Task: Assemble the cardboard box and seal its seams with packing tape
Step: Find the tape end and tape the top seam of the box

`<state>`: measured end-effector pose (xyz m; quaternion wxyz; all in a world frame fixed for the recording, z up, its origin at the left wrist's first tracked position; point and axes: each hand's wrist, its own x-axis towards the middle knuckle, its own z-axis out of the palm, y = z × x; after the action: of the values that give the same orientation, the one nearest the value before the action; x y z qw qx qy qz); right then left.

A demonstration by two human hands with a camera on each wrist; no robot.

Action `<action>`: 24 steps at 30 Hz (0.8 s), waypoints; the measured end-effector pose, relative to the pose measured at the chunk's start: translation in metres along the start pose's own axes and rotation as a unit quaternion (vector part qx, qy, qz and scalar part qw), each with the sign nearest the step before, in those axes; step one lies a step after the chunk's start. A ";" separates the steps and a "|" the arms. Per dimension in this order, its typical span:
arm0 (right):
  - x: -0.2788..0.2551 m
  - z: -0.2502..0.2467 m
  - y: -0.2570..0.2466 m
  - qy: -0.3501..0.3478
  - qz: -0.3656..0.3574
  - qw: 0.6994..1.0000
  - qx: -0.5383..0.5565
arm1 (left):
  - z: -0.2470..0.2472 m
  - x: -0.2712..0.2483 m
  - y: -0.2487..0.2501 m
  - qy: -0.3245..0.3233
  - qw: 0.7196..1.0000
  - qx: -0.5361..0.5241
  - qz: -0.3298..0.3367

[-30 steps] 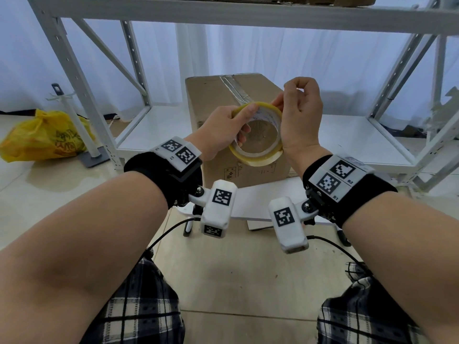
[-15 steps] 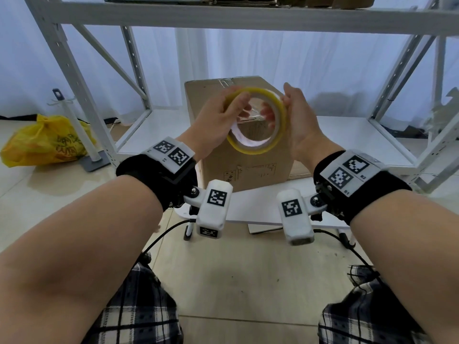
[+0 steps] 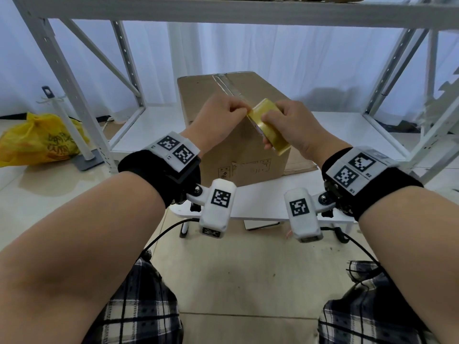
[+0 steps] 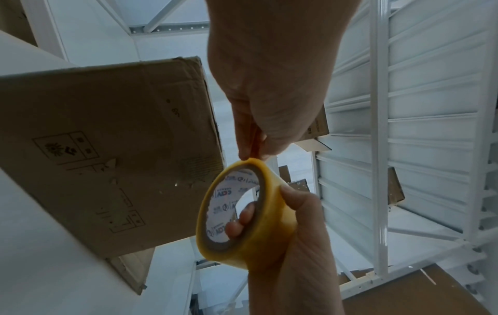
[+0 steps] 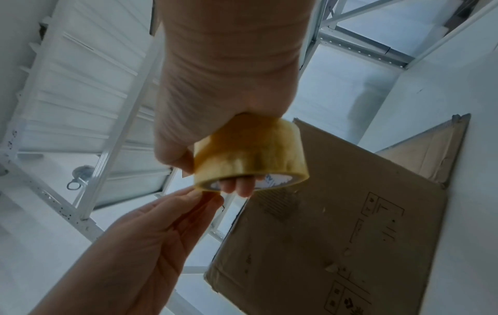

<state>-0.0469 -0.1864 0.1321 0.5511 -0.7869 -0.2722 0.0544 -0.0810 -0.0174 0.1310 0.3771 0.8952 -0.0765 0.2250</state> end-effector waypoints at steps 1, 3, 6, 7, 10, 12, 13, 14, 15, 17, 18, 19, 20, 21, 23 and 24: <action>0.000 0.002 0.001 0.009 0.003 1.000 -0.010 | 0.001 -0.001 0.000 -0.001 1.000 0.004 -0.003; -0.001 0.003 0.002 0.018 0.005 0.999 -0.030 | 0.002 -0.002 0.001 -0.001 1.000 -0.002 -0.012; 0.000 0.003 0.004 0.029 0.006 0.998 -0.060 | 0.005 -0.003 0.004 -0.007 1.000 -0.001 -0.021; 0.000 0.003 0.005 0.030 0.008 0.997 -0.069 | 0.006 -0.003 0.004 -0.008 1.000 0.009 -0.021; 0.000 0.004 0.008 0.024 0.008 0.995 -0.098 | 0.009 -0.002 0.003 -0.023 0.998 0.054 -0.026; 0.000 0.004 0.010 0.023 0.010 0.993 -0.112 | 0.009 -0.001 0.000 -0.033 0.997 0.060 -0.034; 0.000 0.004 0.010 0.023 0.008 0.992 -0.121 | 0.009 -0.001 -0.001 -0.041 0.997 0.053 -0.038; 0.000 0.003 0.011 0.021 0.006 0.991 -0.129 | 0.009 -0.002 -0.003 -0.051 0.997 0.042 -0.044; 0.000 0.002 0.011 0.018 0.002 0.990 -0.138 | 0.008 -0.003 -0.004 -0.063 0.996 0.029 -0.052; -0.002 0.000 0.012 0.008 -0.009 0.989 -0.148 | 0.008 -0.006 -0.006 -0.096 0.993 0.008 -0.063; -0.002 0.000 0.013 0.003 -0.015 0.988 -0.154 | 0.009 -0.007 -0.007 -0.113 0.992 0.005 -0.062; -0.002 -0.001 0.014 -0.001 -0.017 0.987 -0.160 | 0.009 -0.009 -0.007 -0.128 0.990 0.010 -0.057; -0.003 -0.001 0.015 -0.006 -0.015 0.986 -0.165 | 0.010 -0.009 -0.007 -0.137 0.989 0.025 -0.050; -0.003 0.000 0.014 -0.010 -0.012 0.986 -0.165 | 0.011 -0.010 -0.007 -0.141 0.988 0.045 -0.043; -0.004 0.000 0.013 -0.023 -0.007 0.988 -0.155 | 0.013 -0.011 -0.007 -0.141 0.987 0.073 -0.036; -0.005 0.000 0.013 -0.030 -0.004 0.988 -0.149 | 0.014 -0.011 -0.008 -0.140 0.986 0.077 -0.035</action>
<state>-0.0461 -0.1916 0.1193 0.4195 -0.8572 -0.2969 0.0343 -0.0833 -0.0223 0.1122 0.3005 0.9463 -0.0797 0.0889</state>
